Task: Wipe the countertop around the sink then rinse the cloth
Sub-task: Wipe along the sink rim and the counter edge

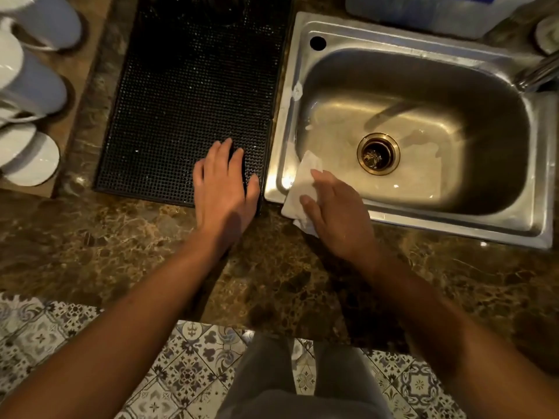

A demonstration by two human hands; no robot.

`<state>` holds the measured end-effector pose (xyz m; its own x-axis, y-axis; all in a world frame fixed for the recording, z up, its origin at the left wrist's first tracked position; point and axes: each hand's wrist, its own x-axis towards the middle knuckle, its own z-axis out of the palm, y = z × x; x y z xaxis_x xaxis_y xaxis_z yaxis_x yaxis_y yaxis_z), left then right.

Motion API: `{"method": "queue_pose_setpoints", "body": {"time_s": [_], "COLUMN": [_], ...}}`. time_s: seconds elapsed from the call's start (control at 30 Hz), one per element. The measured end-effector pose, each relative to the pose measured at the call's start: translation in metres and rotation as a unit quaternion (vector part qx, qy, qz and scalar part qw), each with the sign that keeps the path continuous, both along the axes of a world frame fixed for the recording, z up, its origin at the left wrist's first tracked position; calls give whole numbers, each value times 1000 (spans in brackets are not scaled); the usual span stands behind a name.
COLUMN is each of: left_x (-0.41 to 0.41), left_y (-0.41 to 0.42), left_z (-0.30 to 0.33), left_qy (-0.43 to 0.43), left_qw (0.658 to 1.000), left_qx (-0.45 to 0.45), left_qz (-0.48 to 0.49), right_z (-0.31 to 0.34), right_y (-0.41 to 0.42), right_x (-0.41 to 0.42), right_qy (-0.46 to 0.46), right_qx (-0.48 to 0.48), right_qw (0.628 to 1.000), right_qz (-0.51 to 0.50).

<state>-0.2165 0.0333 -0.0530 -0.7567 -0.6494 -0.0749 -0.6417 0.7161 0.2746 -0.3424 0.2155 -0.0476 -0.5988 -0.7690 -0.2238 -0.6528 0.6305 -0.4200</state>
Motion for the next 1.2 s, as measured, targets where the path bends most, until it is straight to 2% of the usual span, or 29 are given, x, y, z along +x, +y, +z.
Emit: {"method": "queue_pose_setpoints", "body": {"time_s": [0.13,0.27,0.37,0.4,0.47,0.53,0.63,0.83,0.97,1.1,1.2], "left_x": [-18,-32,-34,-35,-37,-36,-35,-35,-36,-35,-35], "left_y": [-37,-55,-53,-53,-57,-56,-55,-55,-54,-55,-55], "left_z": [2,-6,-9,-9,-10,-11,-14,-13,-7,-7,-8], "left_qy": [-2,-30,-36,-41,-47,-51,-50,-54,-69,-77,-67], "left_qw": [997,998,997,997,997,996,997,996,996,996,997], "left_qx": [-61,-53,-63,-66,-68,-66,-65,-64,-53,-42,-44], "left_qz": [-38,-19,-19,-16,-11,-9,-8,-12,-10,-8,-9], "right_z": [-4,3,-3,-7,-13,-13,-13,-25,-24,-20,-19], "right_y": [-37,-86,-109,-119,-149,-175,-203,-208,-172,-122,-118], "right_x": [7,-4,-11,-16,-32,-46,-65,-88,-52,4,5], "right_qy": [34,-49,-13,-21,-99,-130,-75,-27,-57,-42,-13], "right_qx": [60,64,12,-29,-103,-135,-180,-142,-149,-131,-131], "right_qw": [997,991,992,983,940,916,918,955,965,983,987], "right_qz": [-43,-102,-127,-181,-310,-354,-345,-260,-208,-125,-94]}}
